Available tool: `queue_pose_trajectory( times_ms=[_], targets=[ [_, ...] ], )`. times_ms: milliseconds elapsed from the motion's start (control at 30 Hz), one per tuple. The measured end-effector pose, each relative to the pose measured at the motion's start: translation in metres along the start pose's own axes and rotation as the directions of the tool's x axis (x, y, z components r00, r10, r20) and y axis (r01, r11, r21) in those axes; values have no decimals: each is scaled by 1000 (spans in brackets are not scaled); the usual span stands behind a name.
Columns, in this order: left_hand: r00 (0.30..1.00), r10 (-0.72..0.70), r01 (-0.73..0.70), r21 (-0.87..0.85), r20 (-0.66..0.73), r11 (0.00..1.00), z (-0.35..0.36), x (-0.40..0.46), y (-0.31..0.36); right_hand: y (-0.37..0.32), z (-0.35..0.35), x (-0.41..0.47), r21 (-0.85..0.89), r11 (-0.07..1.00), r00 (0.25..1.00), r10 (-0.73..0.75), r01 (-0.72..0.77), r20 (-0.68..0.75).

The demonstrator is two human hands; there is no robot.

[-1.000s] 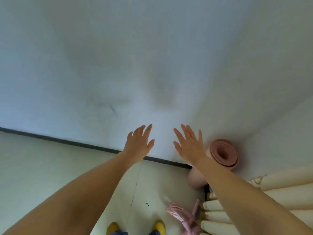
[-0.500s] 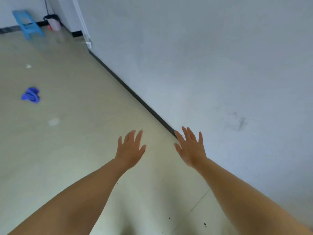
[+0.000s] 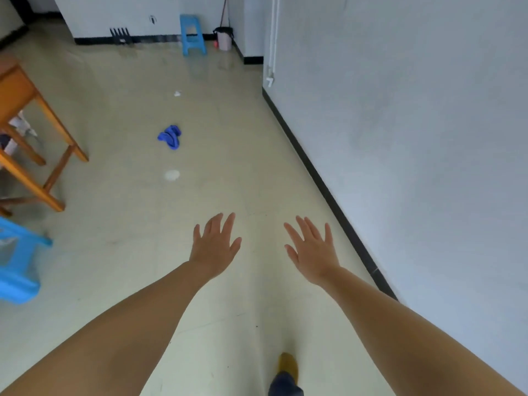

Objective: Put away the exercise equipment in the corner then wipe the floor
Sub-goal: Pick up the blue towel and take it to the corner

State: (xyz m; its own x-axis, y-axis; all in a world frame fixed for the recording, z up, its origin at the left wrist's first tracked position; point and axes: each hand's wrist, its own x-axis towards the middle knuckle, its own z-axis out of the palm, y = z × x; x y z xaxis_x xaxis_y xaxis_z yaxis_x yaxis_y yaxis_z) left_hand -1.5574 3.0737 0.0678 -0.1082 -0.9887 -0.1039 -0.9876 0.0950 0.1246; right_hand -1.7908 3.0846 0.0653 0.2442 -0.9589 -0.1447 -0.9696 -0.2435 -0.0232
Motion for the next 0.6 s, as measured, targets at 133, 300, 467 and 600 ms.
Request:
queue_pose_trajectory(
  times_ms=[133, 300, 467, 600],
  targets=[
    [999, -42, 43, 9, -16, 999, -7, 51, -33, -4, -9, 77, -36, 998, 998, -57, 57, 2],
    [981, -189, 190, 4, -47, 982, -28, 127, -78, -7, -30, 186, -13, 992, 992, -127, 127, -18],
    [951, -309, 309, -16, -30, 951, -41, 182, -118, -19, -49, 287, -40, 978, 979, -203, 204, 22],
    [925, -379, 379, 2, -12, 925, -49, 225, -170, -55, -54, 370, -39, 963, 964, -263, 265, 49]
  ],
)
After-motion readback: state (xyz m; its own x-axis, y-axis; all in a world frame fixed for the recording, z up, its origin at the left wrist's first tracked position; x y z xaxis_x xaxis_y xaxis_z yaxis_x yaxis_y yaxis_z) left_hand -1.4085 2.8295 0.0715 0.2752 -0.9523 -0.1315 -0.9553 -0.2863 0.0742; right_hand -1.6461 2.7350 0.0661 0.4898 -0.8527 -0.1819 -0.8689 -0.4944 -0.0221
